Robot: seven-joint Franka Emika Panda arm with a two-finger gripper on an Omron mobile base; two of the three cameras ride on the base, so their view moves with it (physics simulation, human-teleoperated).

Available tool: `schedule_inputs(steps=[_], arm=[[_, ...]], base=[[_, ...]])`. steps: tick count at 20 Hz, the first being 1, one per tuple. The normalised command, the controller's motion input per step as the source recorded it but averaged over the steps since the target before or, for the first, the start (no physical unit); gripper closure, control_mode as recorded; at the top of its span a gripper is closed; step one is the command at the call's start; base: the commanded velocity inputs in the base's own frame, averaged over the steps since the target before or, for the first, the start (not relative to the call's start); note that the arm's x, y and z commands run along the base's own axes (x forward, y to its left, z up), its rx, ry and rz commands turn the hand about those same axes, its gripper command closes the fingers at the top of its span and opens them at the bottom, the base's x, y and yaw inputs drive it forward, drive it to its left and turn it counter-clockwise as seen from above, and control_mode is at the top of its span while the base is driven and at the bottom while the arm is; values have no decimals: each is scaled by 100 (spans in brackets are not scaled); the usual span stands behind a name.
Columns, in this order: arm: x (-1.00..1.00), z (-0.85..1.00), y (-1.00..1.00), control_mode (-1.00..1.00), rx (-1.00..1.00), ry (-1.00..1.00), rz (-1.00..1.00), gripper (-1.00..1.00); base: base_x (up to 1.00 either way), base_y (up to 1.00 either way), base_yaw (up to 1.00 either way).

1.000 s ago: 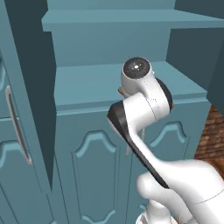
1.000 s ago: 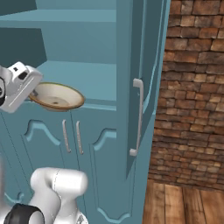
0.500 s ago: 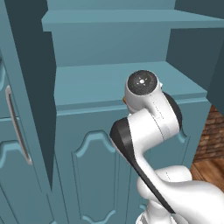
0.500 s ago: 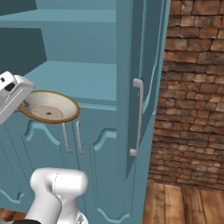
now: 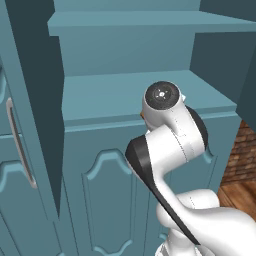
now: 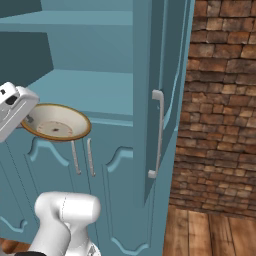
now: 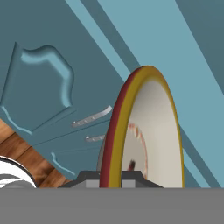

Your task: Retrieve the bowl from the cabinet, then place the raw meat into the bowl to avoid contamination.

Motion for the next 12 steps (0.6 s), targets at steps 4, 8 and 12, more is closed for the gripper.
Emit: schedule_inputs(steps=[4,8,12], arm=[[0,0,-1,-100,0,0,0,100],[0,0,-1,-100,0,0,0,100],[0,0,-2,-100,0,0,0,100]], base=[[0,0,0],[0,0,0],[0,0,0]])
